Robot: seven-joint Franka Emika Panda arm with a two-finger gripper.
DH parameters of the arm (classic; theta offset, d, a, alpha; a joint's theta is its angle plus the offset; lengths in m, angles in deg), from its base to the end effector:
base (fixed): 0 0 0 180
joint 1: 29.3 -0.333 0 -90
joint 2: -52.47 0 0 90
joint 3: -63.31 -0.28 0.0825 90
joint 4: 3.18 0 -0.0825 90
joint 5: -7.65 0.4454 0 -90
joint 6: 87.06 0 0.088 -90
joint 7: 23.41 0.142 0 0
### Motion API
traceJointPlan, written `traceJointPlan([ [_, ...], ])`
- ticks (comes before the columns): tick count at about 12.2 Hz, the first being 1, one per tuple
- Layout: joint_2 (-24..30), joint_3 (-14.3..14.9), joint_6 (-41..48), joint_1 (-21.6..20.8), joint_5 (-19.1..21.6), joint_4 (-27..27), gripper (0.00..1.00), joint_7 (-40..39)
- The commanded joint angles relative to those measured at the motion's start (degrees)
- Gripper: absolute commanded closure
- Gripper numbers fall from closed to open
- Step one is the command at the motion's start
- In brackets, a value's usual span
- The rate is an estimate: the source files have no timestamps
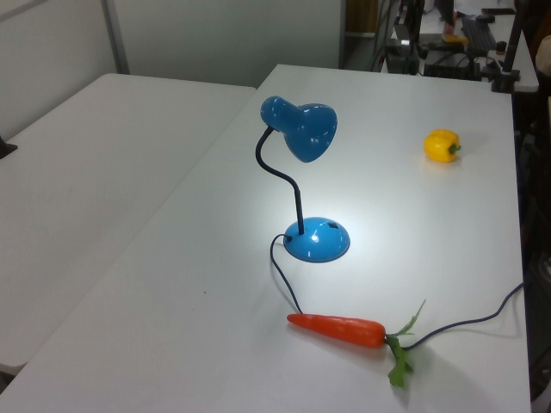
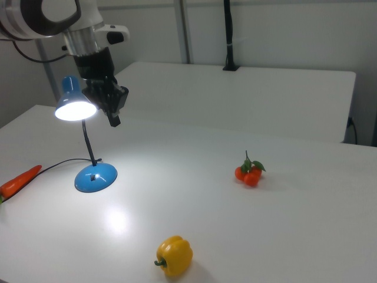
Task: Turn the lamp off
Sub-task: 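Move the gripper down toward the blue lamp base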
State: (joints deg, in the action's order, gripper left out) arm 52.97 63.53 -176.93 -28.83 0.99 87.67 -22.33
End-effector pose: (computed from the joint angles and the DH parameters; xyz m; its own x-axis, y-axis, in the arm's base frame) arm 0.6125 -0.0239 0.5517 0.9995 -0.0310 -0.0062 -0.0301 -0.9928 0.1161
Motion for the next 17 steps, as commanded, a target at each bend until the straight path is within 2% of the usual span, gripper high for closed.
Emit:
traceJointPlan([
  [1,-0.1,-0.9,-4.4,-2.4,0.1,4.2,1.00,-1.3],
  [4,-0.1,-0.9,-14.0,-7.4,0.2,12.1,1.00,-1.5],
  [5,-0.2,-0.9,-16.8,-7.8,0.2,14.1,1.00,-2.8],
  [9,-1.6,-1.1,-22.3,-10.0,1.6,18.7,1.00,-11.7],
  [11,-2.8,-1.0,-28.0,-10.7,2.9,21.7,1.00,-15.7],
  [15,-5.5,-1.2,-37.1,-12.8,2.9,25.4,1.00,-16.5],
  [17,-7.3,-2.4,-41.8,-12.9,2.9,26.5,1.00,-16.5],
])
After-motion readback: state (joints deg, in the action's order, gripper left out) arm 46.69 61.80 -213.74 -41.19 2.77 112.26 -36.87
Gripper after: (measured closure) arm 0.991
